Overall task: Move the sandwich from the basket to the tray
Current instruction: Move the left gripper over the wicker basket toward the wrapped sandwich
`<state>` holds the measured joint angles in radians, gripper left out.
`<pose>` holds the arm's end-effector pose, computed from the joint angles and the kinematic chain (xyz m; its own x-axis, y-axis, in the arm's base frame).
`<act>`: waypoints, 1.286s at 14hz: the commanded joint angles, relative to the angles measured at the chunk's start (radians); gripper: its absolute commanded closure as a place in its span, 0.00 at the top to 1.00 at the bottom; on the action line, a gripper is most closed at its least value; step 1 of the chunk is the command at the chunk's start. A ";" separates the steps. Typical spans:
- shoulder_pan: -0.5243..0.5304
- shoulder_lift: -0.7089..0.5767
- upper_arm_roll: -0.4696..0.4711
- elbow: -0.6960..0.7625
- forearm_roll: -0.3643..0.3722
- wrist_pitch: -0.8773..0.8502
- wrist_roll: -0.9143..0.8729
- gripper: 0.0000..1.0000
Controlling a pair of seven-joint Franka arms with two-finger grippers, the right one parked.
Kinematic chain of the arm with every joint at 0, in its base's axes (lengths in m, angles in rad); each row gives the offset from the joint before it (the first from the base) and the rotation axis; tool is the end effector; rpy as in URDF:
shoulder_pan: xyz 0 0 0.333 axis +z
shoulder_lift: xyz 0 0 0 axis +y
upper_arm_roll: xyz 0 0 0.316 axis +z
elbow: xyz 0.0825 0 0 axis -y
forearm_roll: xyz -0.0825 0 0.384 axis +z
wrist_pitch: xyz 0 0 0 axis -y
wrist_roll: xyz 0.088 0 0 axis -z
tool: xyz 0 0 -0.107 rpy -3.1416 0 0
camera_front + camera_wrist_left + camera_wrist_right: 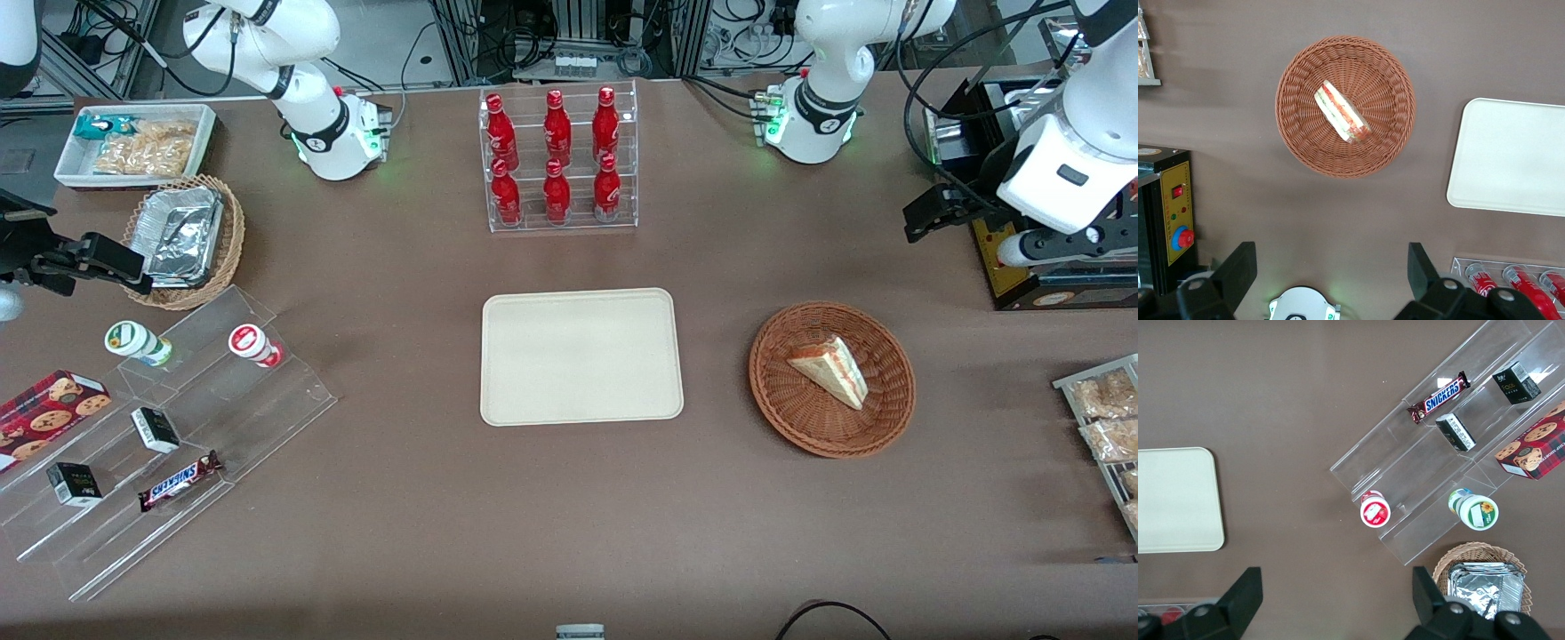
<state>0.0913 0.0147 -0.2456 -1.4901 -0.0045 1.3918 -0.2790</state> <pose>0.5338 -0.0824 0.6394 0.9861 0.1242 -0.1102 0.1224 -0.9922 -0.0232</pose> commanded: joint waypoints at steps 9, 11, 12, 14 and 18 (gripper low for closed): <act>0.033 -0.015 0.000 -0.237 0.029 0.168 0.027 1.00; 0.031 0.001 0.000 -0.344 0.029 0.275 0.024 1.00; 0.030 0.004 0.000 -0.401 0.031 0.336 0.011 1.00; 0.022 0.049 0.000 -0.447 0.031 0.391 -0.084 1.00; 0.008 0.134 -0.001 -0.493 0.031 0.501 -0.363 1.00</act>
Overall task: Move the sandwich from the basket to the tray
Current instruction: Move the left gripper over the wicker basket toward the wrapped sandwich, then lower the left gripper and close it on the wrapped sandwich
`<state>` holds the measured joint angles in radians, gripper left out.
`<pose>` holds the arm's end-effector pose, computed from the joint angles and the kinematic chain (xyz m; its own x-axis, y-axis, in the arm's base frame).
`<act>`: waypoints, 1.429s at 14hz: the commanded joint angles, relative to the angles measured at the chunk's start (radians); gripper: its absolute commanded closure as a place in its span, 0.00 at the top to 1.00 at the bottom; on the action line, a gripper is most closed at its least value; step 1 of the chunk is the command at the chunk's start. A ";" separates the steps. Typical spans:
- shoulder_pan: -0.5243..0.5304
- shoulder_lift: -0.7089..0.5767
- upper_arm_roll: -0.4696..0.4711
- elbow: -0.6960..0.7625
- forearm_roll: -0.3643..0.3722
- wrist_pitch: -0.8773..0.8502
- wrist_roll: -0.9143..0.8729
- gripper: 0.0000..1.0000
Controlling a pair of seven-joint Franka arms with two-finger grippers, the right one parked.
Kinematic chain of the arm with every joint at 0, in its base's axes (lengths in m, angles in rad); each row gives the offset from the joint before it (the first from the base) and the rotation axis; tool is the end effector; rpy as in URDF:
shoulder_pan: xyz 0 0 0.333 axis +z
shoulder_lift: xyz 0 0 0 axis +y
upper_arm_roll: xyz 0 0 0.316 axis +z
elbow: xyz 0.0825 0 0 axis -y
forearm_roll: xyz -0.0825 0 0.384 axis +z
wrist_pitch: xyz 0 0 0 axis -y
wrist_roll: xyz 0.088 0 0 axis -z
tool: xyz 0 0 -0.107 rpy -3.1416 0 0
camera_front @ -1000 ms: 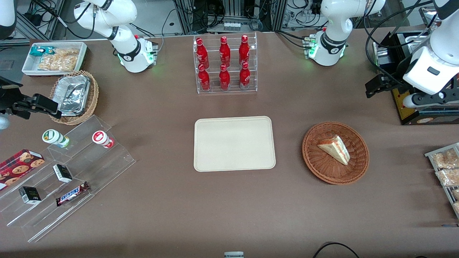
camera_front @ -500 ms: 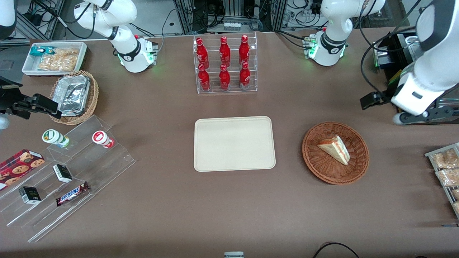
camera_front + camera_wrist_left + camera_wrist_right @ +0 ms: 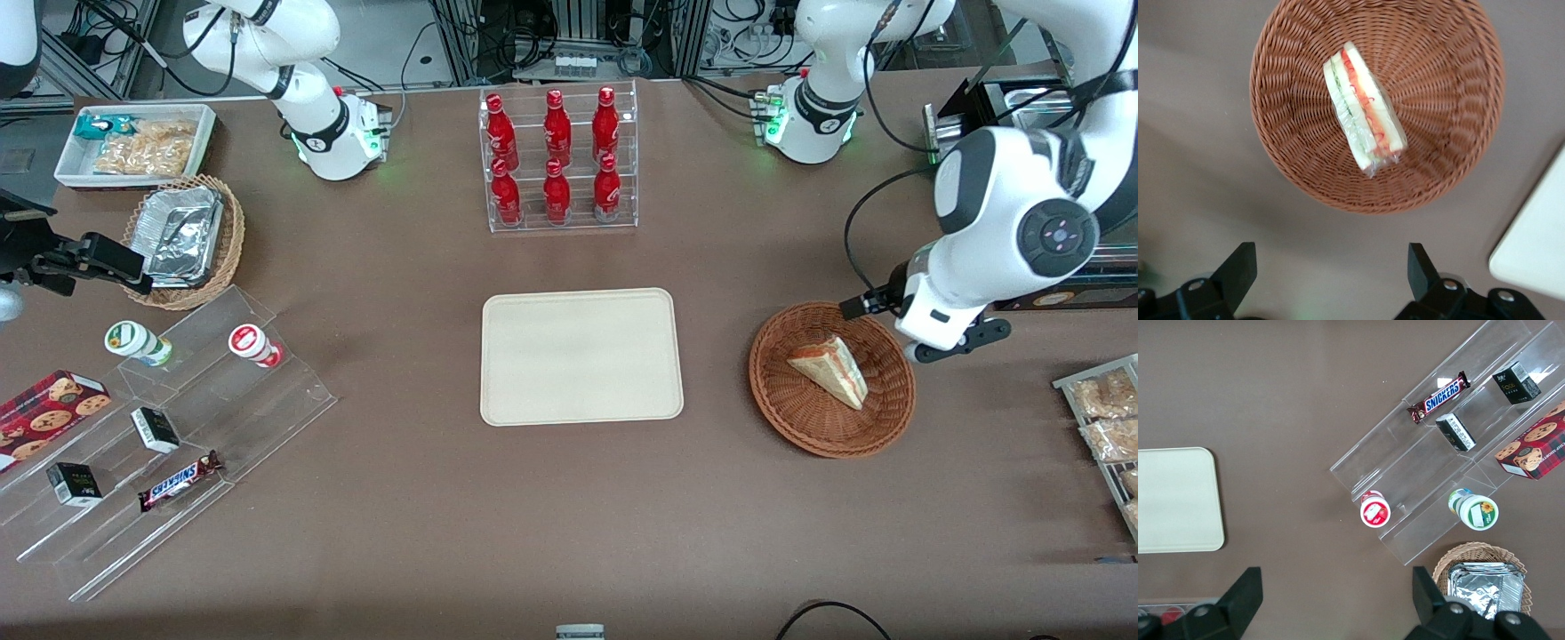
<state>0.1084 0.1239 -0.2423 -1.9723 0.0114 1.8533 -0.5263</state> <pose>0.5495 -0.0704 0.3921 0.9005 0.3781 -0.2147 0.3643 -0.9257 -0.1019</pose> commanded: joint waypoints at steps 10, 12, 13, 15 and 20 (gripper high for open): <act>-0.036 0.204 -0.003 -0.106 0.062 0.380 -0.319 1.00; -0.029 0.220 -0.002 -0.105 0.073 0.380 -0.320 1.00; -0.023 0.223 0.004 -0.105 0.073 0.383 -0.322 1.00; -0.022 0.229 0.012 -0.105 0.071 0.406 -0.325 1.00; -0.019 0.250 0.012 -0.102 0.061 0.463 -0.354 0.87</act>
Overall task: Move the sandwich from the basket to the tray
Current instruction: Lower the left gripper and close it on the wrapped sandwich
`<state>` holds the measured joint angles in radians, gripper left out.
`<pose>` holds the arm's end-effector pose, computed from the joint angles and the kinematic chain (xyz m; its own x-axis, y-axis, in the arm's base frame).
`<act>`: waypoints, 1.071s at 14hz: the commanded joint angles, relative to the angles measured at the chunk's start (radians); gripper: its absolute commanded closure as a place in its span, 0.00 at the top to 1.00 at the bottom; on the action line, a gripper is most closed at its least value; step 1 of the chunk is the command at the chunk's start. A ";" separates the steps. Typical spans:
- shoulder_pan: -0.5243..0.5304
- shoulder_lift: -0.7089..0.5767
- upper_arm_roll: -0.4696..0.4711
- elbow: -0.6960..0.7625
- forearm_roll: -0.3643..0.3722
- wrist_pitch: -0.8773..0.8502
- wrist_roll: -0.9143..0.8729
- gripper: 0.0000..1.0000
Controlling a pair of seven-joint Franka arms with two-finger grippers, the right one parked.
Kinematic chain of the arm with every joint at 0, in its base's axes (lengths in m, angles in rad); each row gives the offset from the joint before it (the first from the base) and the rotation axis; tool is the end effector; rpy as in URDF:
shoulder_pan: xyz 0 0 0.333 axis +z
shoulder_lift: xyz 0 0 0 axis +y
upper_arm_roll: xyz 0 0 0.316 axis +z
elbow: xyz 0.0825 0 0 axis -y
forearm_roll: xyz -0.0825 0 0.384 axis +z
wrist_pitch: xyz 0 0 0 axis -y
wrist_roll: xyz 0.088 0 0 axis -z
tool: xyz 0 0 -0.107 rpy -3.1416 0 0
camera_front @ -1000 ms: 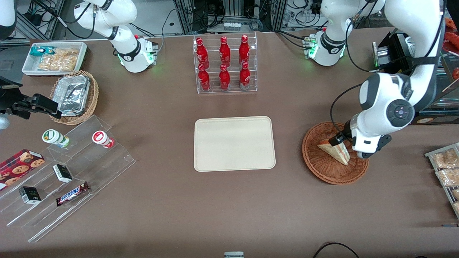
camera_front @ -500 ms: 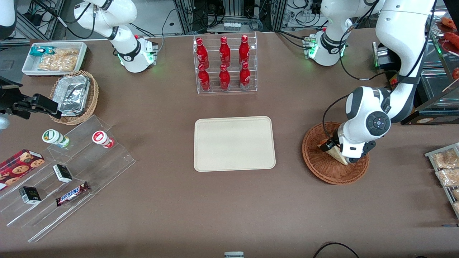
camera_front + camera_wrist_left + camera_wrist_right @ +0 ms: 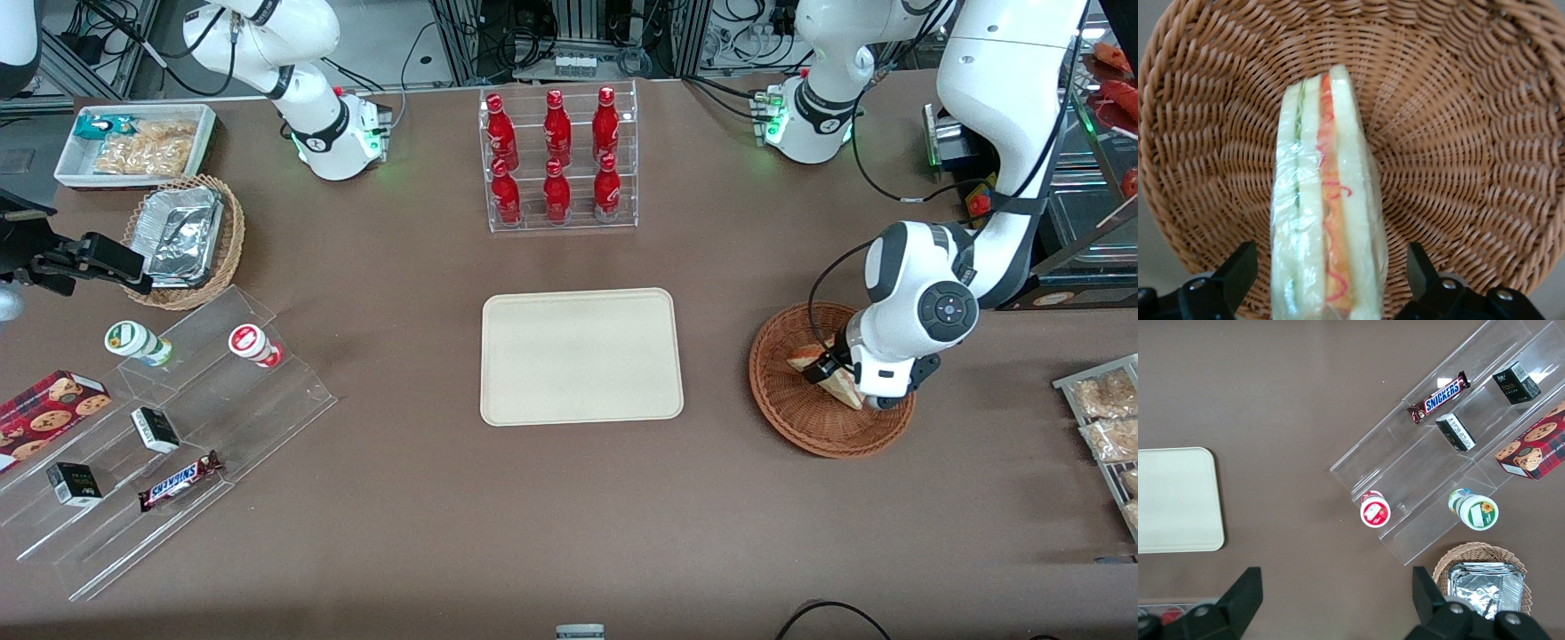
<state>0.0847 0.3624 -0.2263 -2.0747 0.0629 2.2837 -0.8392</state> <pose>0.5668 -0.0781 0.2459 0.7800 0.6135 -0.1231 0.6085 -0.7896 -0.0797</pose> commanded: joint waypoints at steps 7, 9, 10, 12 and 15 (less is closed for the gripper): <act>0.004 0.000 -0.004 0.011 0.020 0.031 -0.040 0.04; 0.004 -0.032 -0.005 0.019 0.020 0.030 0.061 0.04; 0.004 -0.058 -0.005 0.037 0.020 0.025 0.096 0.04; 0.004 -0.083 -0.014 0.083 0.017 -0.025 0.129 0.04; 0.001 -0.088 -0.140 0.180 0.012 -0.119 0.236 0.07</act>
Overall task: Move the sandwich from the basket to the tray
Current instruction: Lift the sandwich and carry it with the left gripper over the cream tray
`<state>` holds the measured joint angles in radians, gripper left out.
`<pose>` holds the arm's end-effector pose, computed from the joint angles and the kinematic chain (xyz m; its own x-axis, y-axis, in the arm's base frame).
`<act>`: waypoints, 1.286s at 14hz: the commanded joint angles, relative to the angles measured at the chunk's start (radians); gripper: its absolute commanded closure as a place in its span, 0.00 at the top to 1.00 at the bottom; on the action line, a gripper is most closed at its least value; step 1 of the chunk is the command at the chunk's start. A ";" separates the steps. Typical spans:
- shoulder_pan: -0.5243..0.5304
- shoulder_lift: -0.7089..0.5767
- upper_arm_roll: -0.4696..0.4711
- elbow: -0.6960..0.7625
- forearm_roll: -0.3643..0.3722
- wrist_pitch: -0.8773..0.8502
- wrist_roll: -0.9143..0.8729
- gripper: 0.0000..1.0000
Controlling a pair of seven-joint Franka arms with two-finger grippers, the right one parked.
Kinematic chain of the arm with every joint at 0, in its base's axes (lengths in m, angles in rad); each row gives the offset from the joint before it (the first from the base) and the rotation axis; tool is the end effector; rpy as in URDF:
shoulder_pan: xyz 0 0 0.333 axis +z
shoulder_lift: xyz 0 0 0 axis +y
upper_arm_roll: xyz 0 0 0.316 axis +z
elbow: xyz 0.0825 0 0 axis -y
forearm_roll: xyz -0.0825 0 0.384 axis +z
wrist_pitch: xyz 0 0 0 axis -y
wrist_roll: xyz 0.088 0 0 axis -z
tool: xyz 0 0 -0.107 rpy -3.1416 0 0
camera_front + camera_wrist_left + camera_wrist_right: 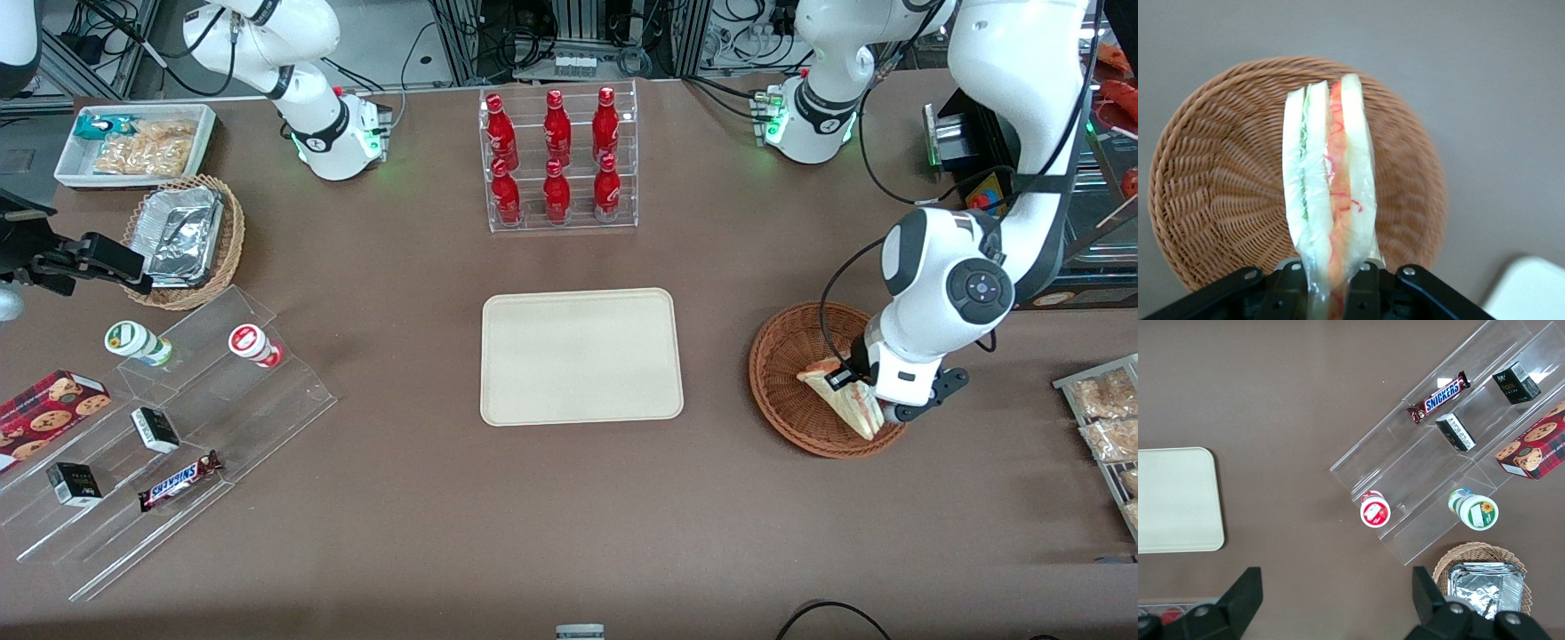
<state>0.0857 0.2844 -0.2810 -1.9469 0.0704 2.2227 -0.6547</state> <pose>0.5990 -0.1089 0.3413 0.9100 0.4146 -0.0100 0.4147 -0.9097 0.0198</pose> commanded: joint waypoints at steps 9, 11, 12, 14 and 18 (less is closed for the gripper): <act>-0.133 0.192 -0.311 0.218 0.135 -0.040 -0.046 0.09; -0.196 0.257 -0.307 0.287 0.201 -0.046 -0.147 0.09; -0.227 0.294 -0.294 0.321 0.235 -0.047 -0.186 0.09; -0.302 0.344 -0.251 0.358 0.301 -0.046 -0.256 0.09; -0.438 0.418 -0.182 0.434 0.307 -0.049 -0.325 0.10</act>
<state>-0.2715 0.6572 -0.5110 -1.5898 0.3537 2.1913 -0.9288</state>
